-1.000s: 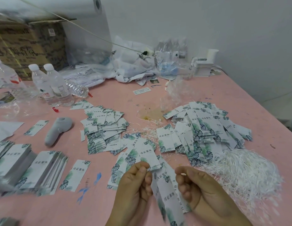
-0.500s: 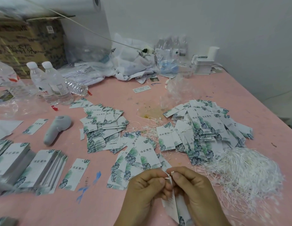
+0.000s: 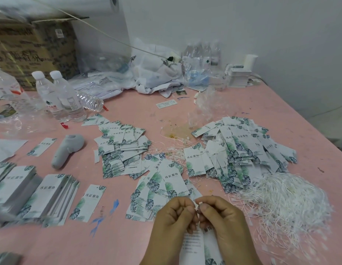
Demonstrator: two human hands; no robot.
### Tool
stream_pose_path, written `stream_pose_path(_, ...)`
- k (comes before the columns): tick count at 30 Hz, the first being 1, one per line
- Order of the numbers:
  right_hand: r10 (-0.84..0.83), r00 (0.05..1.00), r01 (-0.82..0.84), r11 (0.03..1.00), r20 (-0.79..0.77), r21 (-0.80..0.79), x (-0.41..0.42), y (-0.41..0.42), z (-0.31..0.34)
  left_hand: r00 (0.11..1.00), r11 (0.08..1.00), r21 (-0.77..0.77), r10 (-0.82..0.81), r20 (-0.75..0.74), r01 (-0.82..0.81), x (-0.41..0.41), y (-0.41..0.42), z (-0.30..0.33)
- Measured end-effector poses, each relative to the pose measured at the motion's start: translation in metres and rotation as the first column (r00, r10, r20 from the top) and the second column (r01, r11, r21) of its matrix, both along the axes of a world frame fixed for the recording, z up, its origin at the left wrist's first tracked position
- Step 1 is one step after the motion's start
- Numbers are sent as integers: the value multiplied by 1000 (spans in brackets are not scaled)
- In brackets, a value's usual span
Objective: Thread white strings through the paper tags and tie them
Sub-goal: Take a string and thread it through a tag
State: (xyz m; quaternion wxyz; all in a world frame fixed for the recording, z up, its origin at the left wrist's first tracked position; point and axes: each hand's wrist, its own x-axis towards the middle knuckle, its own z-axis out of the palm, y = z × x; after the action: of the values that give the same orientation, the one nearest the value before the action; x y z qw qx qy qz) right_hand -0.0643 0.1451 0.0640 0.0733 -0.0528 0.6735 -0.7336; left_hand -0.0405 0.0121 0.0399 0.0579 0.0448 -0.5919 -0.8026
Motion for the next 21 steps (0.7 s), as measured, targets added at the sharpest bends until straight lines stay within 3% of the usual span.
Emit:
stream_pose_path(11,-23,1000,23,1000,-15,16,1,1,0,995,950,-301,68,-70,-87,5,2,-2)
stream_pose_path(21,9,976,45,969,217,-243,-6,0,-5,985,945,-282,147,-89,-167,7,1,2)
